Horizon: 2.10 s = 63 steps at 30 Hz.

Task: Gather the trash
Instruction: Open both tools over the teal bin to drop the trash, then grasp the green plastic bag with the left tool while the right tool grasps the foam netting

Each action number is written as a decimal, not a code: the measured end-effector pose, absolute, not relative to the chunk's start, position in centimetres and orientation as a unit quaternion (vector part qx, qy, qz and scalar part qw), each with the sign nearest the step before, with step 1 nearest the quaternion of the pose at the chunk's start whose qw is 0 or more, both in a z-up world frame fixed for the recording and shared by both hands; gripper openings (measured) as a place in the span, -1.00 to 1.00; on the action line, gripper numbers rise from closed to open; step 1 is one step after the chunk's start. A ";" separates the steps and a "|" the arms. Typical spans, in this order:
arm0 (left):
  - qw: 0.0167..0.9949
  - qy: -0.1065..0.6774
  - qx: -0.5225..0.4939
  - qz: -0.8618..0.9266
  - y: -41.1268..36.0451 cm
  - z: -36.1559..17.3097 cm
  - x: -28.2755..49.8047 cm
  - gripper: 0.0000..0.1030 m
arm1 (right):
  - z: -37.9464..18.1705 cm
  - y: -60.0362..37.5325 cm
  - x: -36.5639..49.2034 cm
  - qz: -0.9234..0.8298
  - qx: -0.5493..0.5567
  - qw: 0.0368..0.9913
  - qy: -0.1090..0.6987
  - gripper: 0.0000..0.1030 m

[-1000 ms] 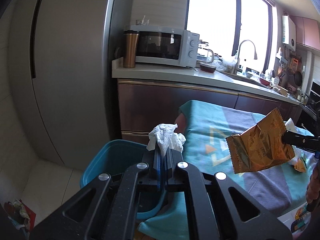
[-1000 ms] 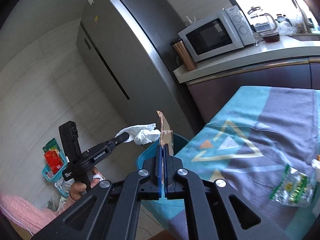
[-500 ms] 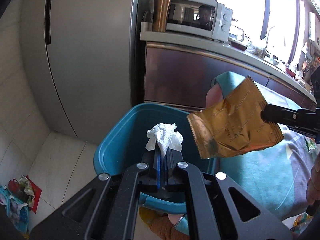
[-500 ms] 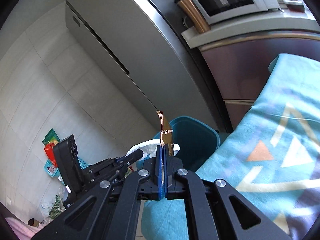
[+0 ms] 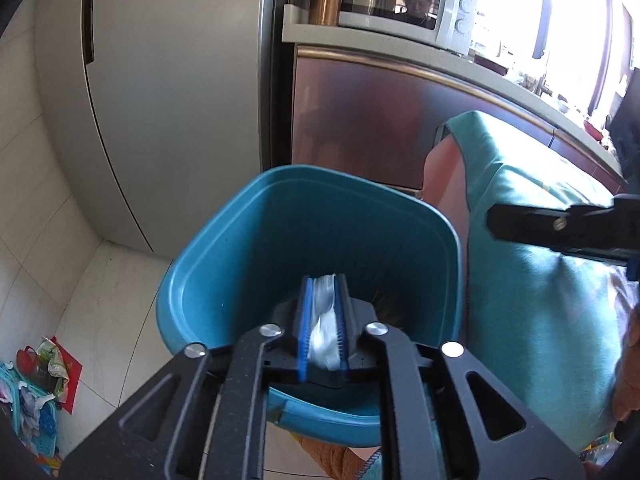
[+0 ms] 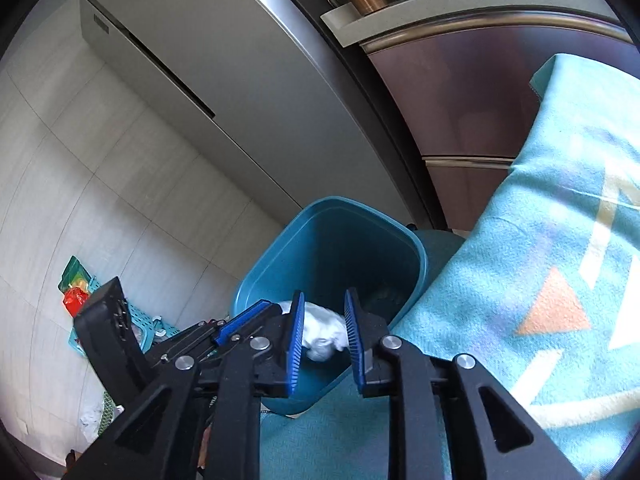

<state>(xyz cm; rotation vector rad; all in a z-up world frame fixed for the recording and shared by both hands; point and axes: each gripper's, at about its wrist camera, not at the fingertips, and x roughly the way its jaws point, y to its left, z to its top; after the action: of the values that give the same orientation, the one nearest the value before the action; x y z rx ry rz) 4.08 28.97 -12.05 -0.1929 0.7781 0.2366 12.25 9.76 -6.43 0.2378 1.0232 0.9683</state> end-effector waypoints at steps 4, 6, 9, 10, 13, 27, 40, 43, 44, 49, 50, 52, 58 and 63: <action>0.914 0.377 -0.095 0.113 28.5 -12.2 3.8 -0.70 | -5.7 8.4 11.2 0.446 0.105 0.761 0.459 -0.59; 0.918 0.370 -0.091 0.109 27.9 -11.7 3.4 -0.63 | -5.2 7.7 10.7 0.450 0.102 0.765 0.450 -0.53; 0.928 0.350 -0.076 0.101 26.6 -10.4 2.4 -0.40 | -3.8 6.0 9.0 0.461 0.087 0.774 0.425 -0.40; 0.932 0.342 -0.074 0.096 26.2 -9.8 2.0 -0.34 | -3.3 5.2 8.7 0.465 0.083 0.778 0.414 -0.37; 0.943 0.315 -0.070 0.074 24.5 -8.0 1.1 -0.15 | -1.6 2.2 6.8 0.466 0.069 0.796 0.381 -0.25; 0.954 0.273 -0.036 -0.118 10.9 -3.6 2.0 0.14 | 0.2 -15.1 0.9 0.323 0.105 0.888 0.310 -0.13; 0.916 0.331 -0.011 -0.224 -0.3 -5.8 5.3 0.15 | -1.7 -27.6 -1.4 0.185 0.178 0.919 0.299 -0.13; 0.909 0.346 -0.010 -0.231 -1.6 -6.2 6.4 0.15 | -2.3 -29.9 -1.6 0.158 0.199 0.920 0.297 -0.13; 0.907 0.350 -0.010 -0.235 -2.0 -6.2 6.7 0.15 | -2.4 -30.6 -1.6 0.149 0.205 0.921 0.296 -0.13; 0.902 0.362 -0.002 -0.236 -3.6 -6.4 7.7 0.15 | -3.1 -34.0 -1.6 0.120 0.244 0.918 0.289 -0.13; 0.900 0.366 0.000 -0.236 -3.8 -6.5 8.0 0.15 | -3.2 -34.5 -1.4 0.117 0.252 0.916 0.289 -0.13; 0.897 0.375 -0.001 -0.236 -4.2 -6.8 8.4 0.14 | -3.6 -35.6 -1.3 0.108 0.266 0.913 0.289 -0.12; 0.886 0.396 0.005 -0.239 -5.5 -7.6 9.2 0.12 | -4.6 -37.6 -0.6 0.105 0.307 0.902 0.284 -0.03; 0.877 0.411 0.001 -0.247 -6.4 -8.1 9.7 0.05 | -5.4 -38.5 0.3 0.118 0.343 0.887 0.286 0.00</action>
<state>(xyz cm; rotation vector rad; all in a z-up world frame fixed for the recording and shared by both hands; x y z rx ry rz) 9.71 -6.37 -8.07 0.0027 0.8580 -0.5163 0.29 -38.49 -5.36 0.7138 0.5940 0.2448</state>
